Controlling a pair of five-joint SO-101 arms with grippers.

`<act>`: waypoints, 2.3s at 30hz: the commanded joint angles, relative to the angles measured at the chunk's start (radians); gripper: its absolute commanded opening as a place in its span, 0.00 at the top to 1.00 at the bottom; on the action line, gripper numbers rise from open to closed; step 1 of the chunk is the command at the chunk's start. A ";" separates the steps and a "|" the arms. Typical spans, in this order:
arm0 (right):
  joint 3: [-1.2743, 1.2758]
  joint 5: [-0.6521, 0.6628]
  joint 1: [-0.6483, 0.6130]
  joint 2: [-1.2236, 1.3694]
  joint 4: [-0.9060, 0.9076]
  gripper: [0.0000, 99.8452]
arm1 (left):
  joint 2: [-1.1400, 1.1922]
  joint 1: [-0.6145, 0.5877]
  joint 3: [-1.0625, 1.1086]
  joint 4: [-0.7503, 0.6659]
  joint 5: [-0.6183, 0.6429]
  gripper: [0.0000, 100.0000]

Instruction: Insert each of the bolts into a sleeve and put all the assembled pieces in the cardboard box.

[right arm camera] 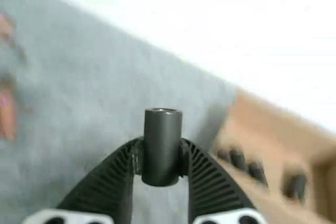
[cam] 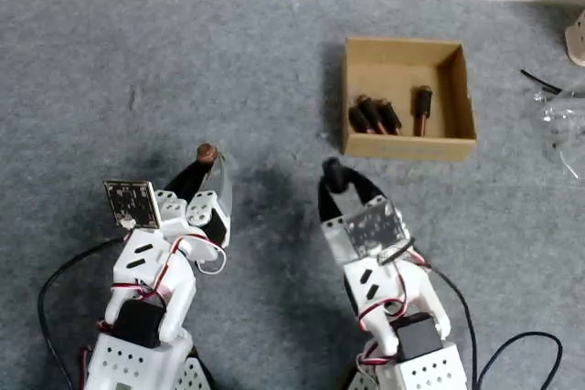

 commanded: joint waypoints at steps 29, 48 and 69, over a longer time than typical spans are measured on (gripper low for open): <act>0.111 0.002 -0.124 -0.010 0.054 1.00 | -0.030 0.068 -0.090 -0.396 0.273 0.99; 0.111 0.002 -0.142 -0.019 0.085 1.00 | -0.027 0.191 -0.127 -0.399 0.270 0.99; 0.111 0.008 -0.171 -0.019 0.088 1.00 | 0.209 0.298 -0.091 -0.365 0.273 0.99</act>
